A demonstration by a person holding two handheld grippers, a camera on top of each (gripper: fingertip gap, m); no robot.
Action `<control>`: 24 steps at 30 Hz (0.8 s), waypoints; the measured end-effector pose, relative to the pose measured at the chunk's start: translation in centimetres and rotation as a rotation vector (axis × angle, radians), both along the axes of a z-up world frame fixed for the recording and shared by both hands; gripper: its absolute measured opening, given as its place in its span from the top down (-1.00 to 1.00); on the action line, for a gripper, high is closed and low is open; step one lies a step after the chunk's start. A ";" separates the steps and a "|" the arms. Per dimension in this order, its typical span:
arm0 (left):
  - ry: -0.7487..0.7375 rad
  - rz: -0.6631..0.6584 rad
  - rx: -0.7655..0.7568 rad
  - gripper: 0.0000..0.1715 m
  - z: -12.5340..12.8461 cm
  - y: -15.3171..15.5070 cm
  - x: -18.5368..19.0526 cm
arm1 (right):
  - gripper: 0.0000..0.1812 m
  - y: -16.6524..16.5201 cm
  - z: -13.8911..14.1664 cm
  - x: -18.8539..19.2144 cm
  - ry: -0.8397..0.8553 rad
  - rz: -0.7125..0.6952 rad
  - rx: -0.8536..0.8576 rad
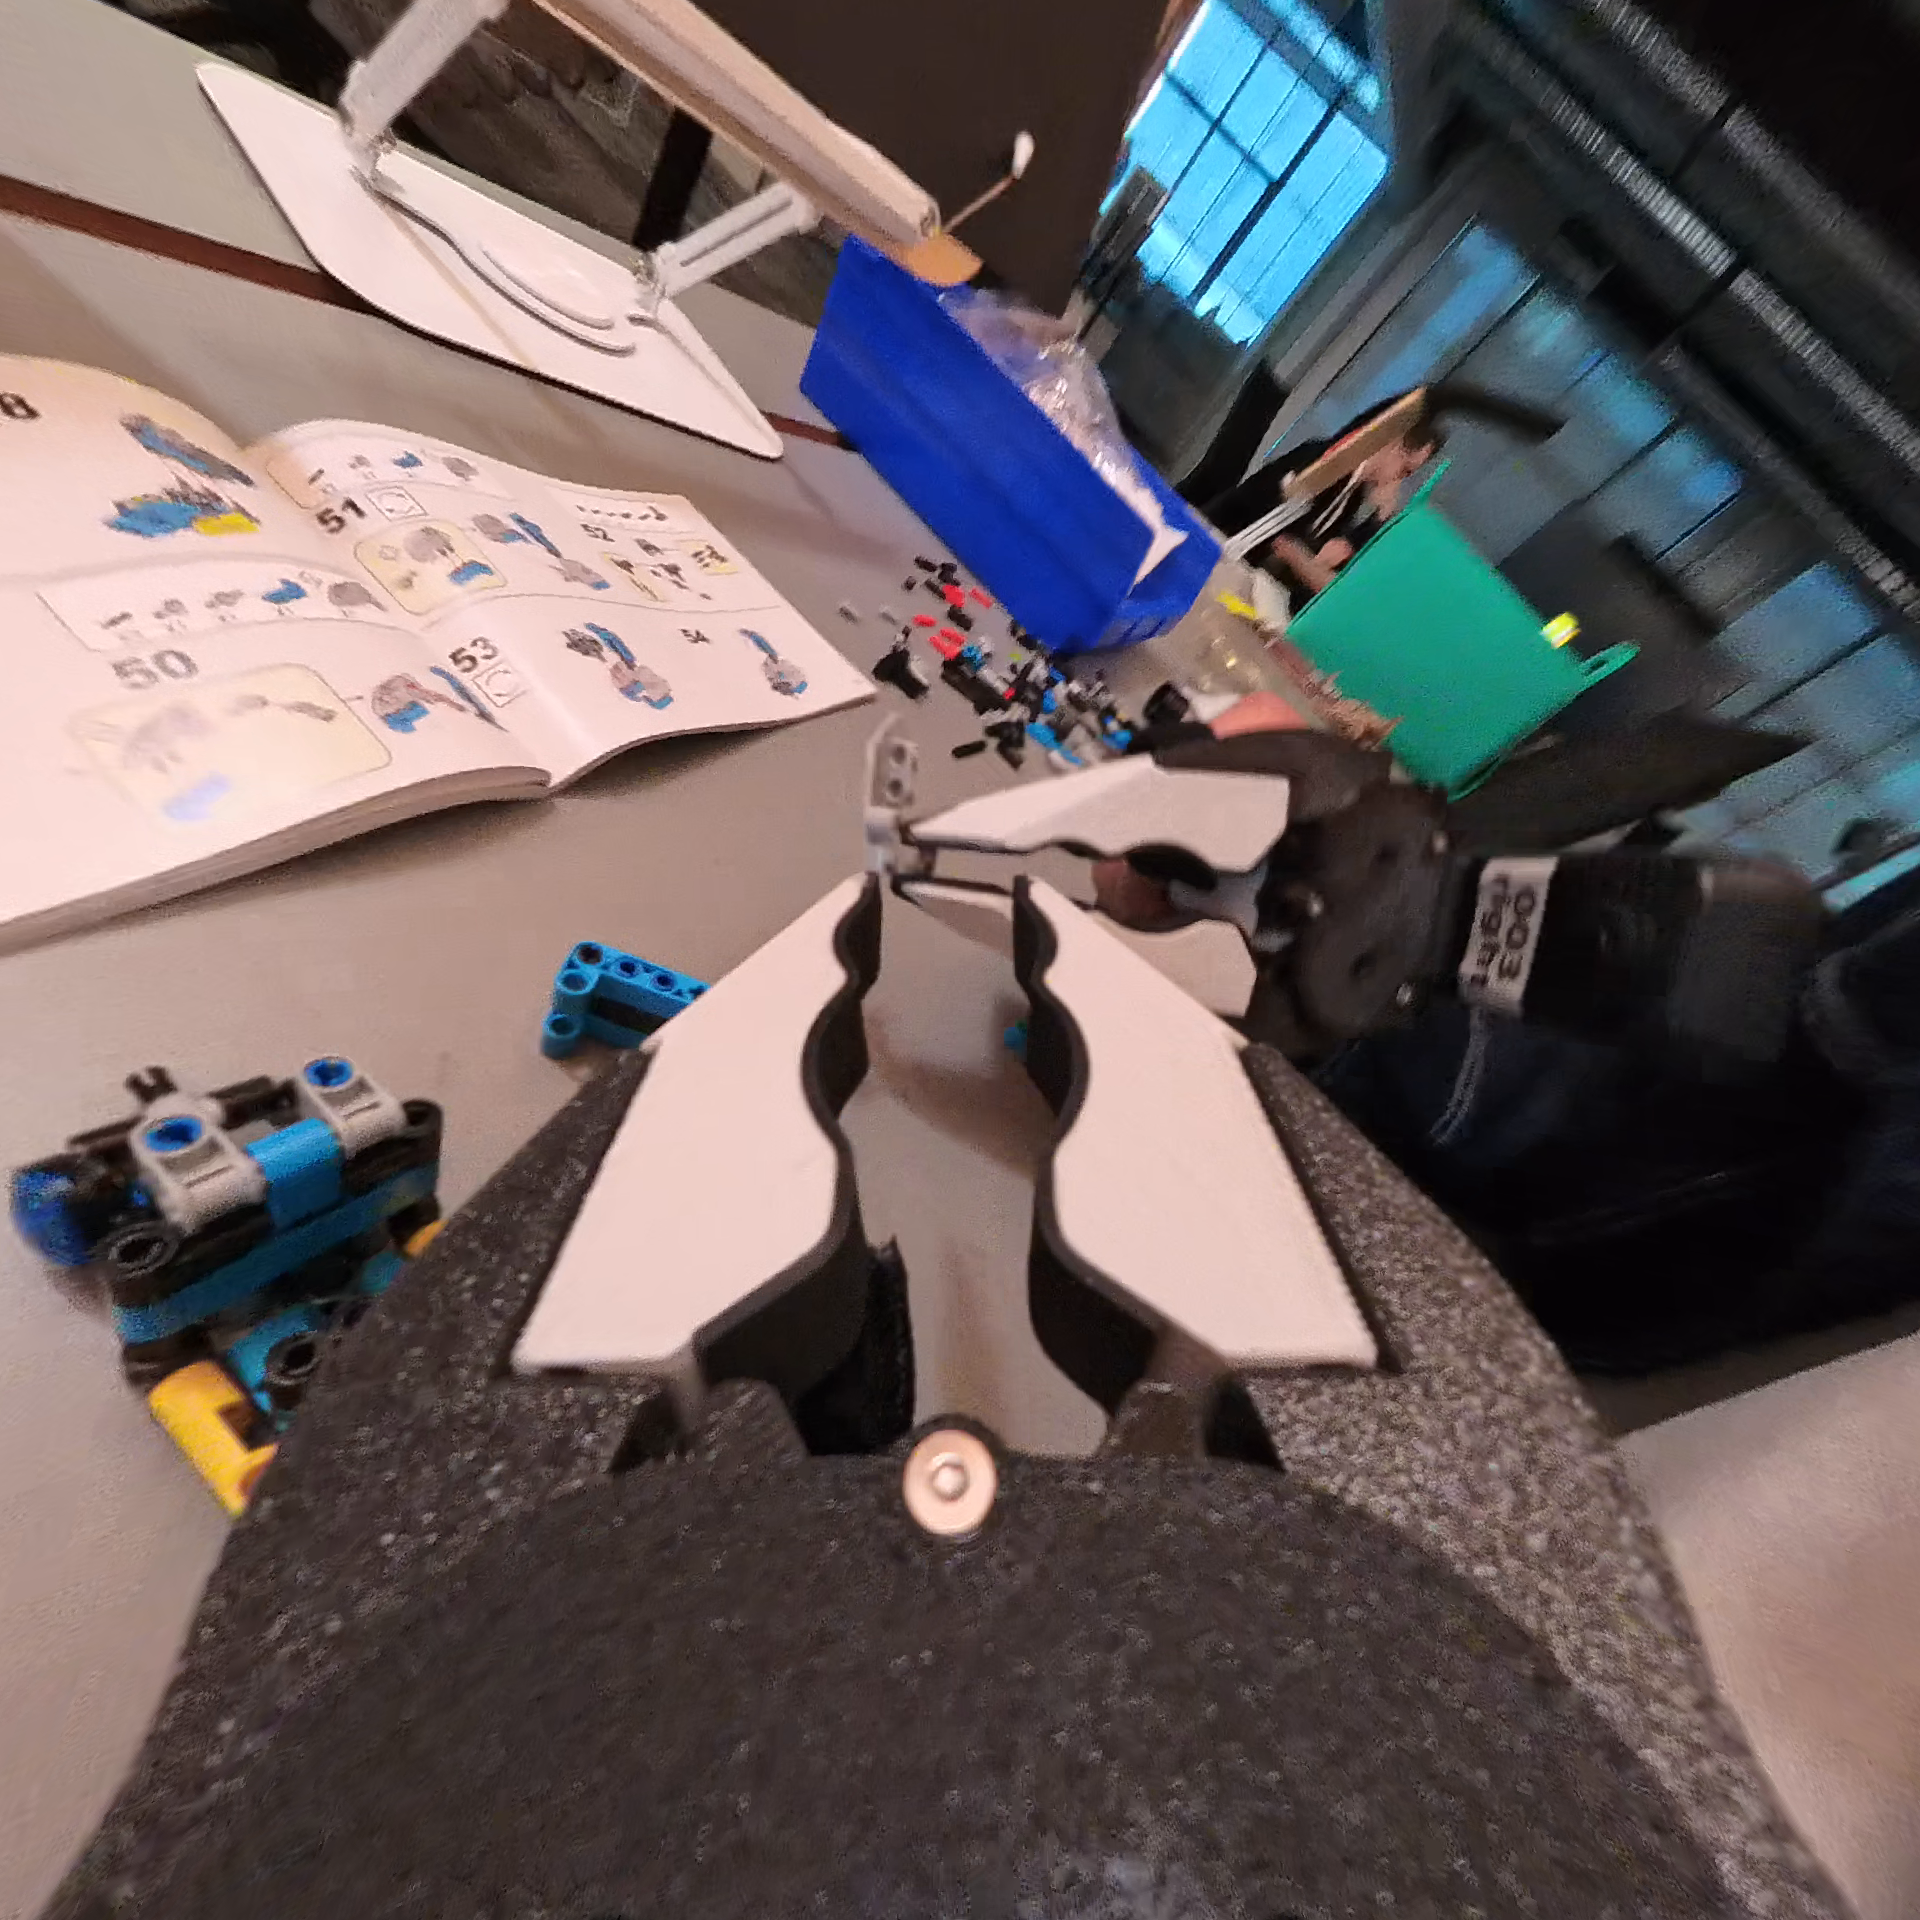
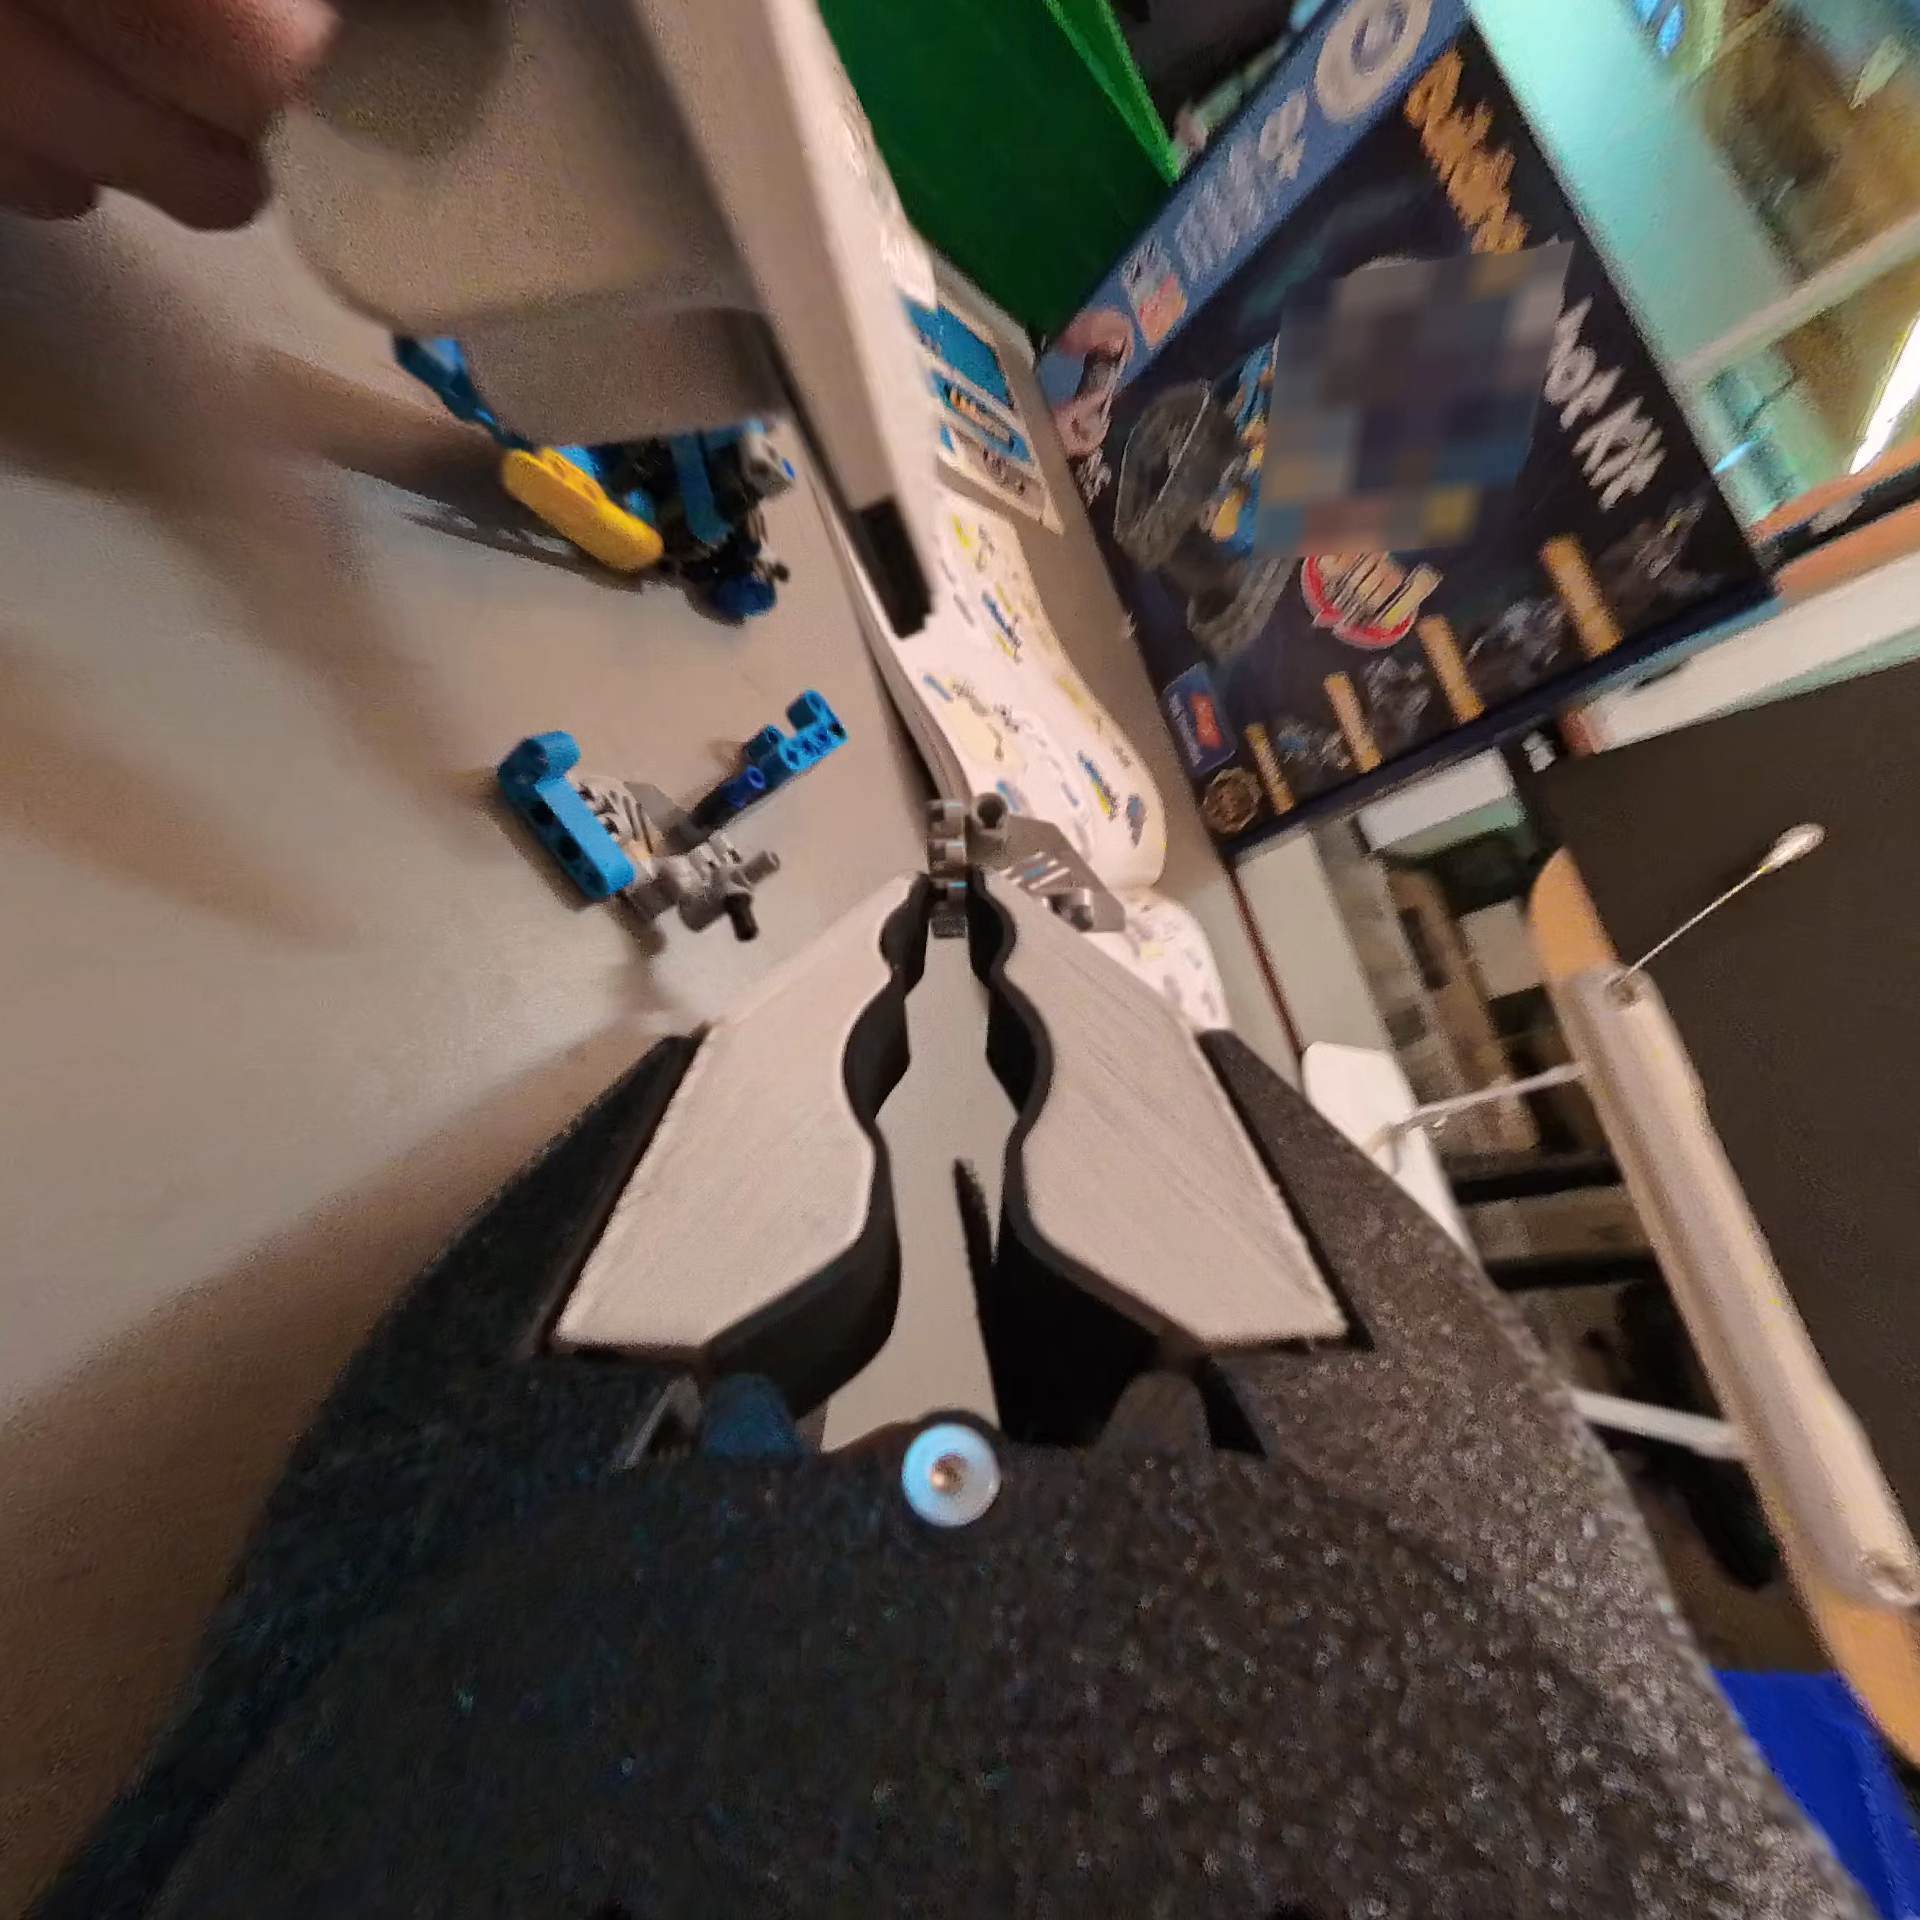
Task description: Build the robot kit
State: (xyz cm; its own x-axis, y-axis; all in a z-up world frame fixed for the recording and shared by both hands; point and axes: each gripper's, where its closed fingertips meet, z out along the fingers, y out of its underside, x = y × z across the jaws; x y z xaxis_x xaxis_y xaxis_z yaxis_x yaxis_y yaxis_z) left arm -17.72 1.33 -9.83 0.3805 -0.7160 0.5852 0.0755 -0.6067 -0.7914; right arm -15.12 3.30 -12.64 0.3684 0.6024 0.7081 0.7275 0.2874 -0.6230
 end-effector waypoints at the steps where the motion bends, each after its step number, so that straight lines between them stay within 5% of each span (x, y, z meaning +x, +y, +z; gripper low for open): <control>1: -0.030 -0.004 -0.021 0.69 0.2 0.1 -0.2 | 0.93 -0.6 0.3 -0.3 -0.014 0.027 0.034; 10: -0.062 -0.165 -0.110 0.61 -0.3 -2.1 1.3 | 0.93 -5.9 1.3 -2.5 -0.116 0.229 0.147; 14: -0.075 -0.216 -0.092 0.81 0.1 -3.0 1.7 | 0.93 -6.3 1.3 -2.6 -0.164 0.225 0.196; 24: -0.062 -0.267 0.031 0.91 1.1 -4.1 1.9 | 0.93 -7.0 2.7 -2.4 -0.070 0.229 0.186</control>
State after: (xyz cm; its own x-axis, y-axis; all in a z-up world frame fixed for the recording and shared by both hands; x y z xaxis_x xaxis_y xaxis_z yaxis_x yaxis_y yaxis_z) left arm -15.79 -2.81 -8.69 0.1403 -0.8039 0.5780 -0.0352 -0.5875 -0.8085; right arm -17.53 -3.73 -9.94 0.1843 0.5222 0.8327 0.6699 0.5532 -0.4952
